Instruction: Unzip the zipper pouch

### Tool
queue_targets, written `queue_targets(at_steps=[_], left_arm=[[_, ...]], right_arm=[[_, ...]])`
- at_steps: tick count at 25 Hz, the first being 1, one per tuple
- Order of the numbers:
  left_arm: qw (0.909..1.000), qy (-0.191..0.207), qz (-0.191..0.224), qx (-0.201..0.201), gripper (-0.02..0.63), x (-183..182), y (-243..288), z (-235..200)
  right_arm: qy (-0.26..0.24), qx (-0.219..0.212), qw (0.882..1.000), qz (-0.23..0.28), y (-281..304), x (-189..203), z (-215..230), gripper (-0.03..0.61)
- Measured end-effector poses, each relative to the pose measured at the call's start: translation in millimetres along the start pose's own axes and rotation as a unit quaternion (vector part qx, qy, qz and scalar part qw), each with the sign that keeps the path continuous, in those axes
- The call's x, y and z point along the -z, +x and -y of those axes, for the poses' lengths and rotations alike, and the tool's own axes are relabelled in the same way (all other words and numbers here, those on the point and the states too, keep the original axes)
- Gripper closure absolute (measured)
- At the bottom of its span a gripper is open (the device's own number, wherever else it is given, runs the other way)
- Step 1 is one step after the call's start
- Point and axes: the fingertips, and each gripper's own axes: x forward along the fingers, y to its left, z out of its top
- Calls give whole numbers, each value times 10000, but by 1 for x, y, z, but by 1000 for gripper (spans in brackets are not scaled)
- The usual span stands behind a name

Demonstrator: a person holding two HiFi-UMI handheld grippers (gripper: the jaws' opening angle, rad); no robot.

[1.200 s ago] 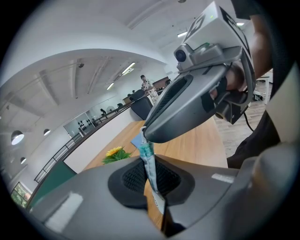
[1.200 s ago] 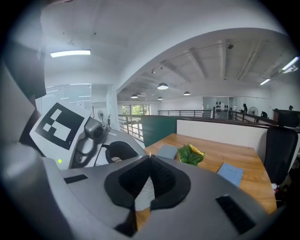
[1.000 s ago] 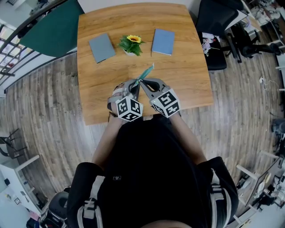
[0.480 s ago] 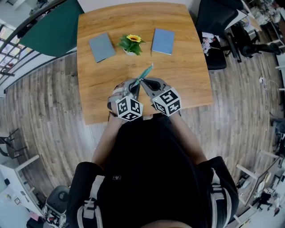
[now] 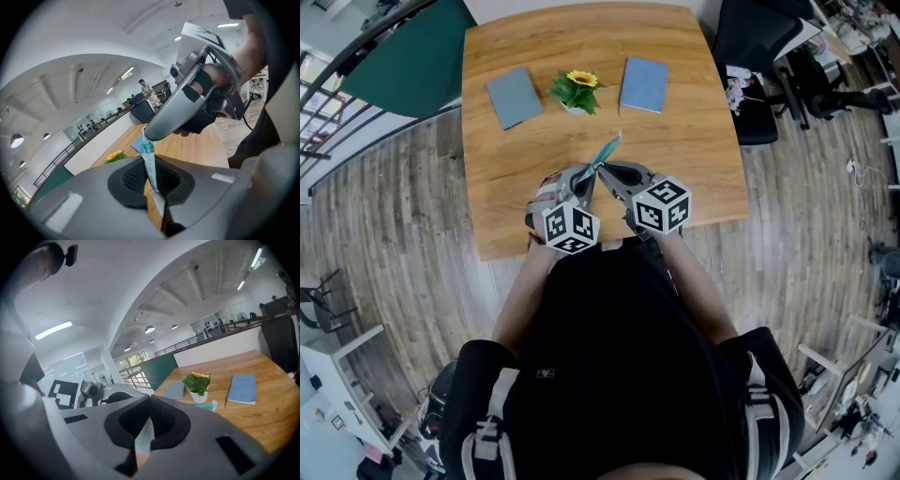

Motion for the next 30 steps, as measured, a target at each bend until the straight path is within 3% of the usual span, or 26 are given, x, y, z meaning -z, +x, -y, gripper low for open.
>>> queue_targets(at_steps=[7, 16, 22, 30], left_arm=[[9990, -227, 345, 172, 607, -9, -5, 1], [9959, -478, 660, 394, 611, -9, -12, 4], [9900, -769, 1053, 536, 611, -14, -21, 0], [9887, -803, 1118, 599, 611, -15, -23, 1]], right_arm=[[1182, -695, 9901, 303, -7, -4, 1, 574], [1488, -875, 9844, 344, -9, -1, 0, 574], [2208, -1028, 9679, 617, -16, -2, 14, 575], [2059, -977, 9721, 553, -18, -4, 16, 575]])
